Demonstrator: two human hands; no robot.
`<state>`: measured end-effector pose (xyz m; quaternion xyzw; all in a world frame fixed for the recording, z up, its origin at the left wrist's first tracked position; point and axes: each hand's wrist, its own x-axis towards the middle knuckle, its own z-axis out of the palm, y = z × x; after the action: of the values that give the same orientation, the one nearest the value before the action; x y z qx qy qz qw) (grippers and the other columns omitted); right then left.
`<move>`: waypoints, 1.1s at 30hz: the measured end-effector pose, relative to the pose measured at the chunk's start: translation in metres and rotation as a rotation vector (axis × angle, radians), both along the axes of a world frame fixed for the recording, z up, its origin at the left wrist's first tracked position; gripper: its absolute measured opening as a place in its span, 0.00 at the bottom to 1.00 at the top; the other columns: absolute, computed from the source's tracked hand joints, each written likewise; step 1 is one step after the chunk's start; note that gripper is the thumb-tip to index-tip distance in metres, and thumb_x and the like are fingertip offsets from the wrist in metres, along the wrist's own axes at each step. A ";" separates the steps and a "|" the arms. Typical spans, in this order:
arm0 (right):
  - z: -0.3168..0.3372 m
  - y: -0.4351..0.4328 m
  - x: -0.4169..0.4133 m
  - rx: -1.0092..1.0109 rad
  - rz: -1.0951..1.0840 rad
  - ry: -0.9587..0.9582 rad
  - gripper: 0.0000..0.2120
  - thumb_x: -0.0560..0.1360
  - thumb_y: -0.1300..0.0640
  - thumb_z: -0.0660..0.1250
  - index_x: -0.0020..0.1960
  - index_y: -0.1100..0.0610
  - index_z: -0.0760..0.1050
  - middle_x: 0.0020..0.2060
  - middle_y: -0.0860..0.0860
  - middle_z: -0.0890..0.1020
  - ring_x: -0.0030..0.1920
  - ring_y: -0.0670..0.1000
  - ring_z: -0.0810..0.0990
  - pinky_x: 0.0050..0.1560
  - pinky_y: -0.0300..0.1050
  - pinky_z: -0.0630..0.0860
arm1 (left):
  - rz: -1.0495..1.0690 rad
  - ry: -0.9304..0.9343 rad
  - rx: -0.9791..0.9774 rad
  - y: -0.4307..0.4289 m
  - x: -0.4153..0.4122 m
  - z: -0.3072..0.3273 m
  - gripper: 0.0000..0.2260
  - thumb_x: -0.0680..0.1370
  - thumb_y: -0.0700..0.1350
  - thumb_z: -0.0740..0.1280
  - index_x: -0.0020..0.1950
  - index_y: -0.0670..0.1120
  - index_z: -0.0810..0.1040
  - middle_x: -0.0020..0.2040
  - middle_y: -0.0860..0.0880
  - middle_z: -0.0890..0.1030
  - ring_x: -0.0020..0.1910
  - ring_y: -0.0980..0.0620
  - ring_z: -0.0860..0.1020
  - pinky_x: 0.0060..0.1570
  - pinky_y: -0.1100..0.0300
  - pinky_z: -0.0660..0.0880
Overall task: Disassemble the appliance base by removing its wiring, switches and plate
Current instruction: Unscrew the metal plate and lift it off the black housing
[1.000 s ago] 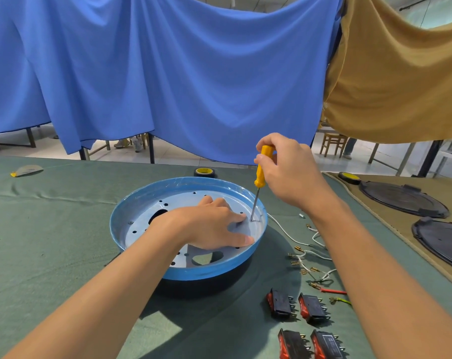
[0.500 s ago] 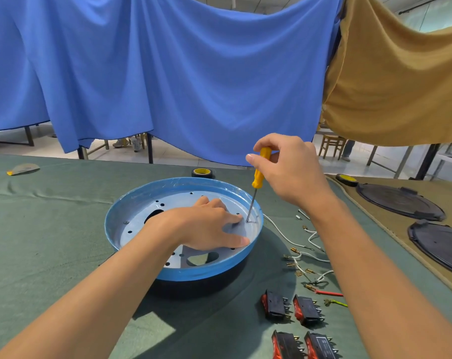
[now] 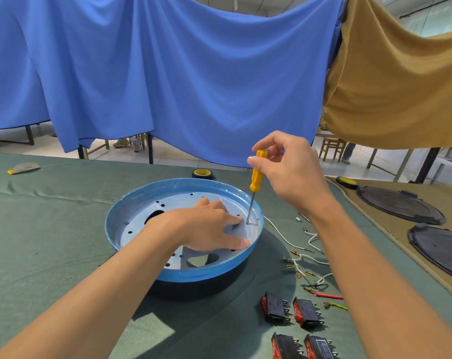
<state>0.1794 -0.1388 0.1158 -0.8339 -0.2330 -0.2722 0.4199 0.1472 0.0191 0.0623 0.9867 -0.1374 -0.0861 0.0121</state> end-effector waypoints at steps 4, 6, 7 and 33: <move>0.001 -0.001 -0.002 0.018 0.030 0.018 0.05 0.72 0.56 0.74 0.47 0.52 0.82 0.35 0.47 0.81 0.39 0.47 0.80 0.49 0.47 0.78 | -0.007 -0.007 0.006 0.000 0.000 -0.001 0.30 0.77 0.68 0.52 0.77 0.59 0.57 0.74 0.50 0.62 0.70 0.46 0.58 0.66 0.46 0.61; 0.000 0.000 -0.001 -0.039 0.004 -0.009 0.06 0.74 0.57 0.71 0.51 0.52 0.81 0.39 0.46 0.82 0.44 0.49 0.81 0.54 0.48 0.77 | -0.010 -0.011 0.004 0.000 0.000 0.000 0.30 0.77 0.68 0.52 0.77 0.59 0.57 0.74 0.50 0.62 0.70 0.46 0.58 0.66 0.47 0.60; -0.001 0.001 -0.001 -0.076 -0.010 -0.017 0.07 0.76 0.58 0.69 0.53 0.52 0.80 0.42 0.46 0.81 0.47 0.50 0.80 0.55 0.48 0.76 | -0.011 -0.013 0.003 -0.001 0.000 0.000 0.30 0.77 0.67 0.52 0.77 0.58 0.57 0.74 0.50 0.61 0.70 0.46 0.58 0.66 0.48 0.60; -0.003 0.002 0.000 -0.114 -0.074 -0.054 0.10 0.75 0.53 0.71 0.54 0.54 0.81 0.42 0.52 0.81 0.48 0.56 0.79 0.49 0.53 0.79 | -0.010 -0.007 -0.007 -0.002 -0.003 0.002 0.29 0.78 0.66 0.53 0.77 0.58 0.57 0.74 0.50 0.61 0.70 0.46 0.58 0.66 0.48 0.60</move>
<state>0.1798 -0.1365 0.1128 -0.8567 -0.2285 -0.2963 0.3550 0.1443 0.0171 0.0643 0.9862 -0.1429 -0.0821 0.0147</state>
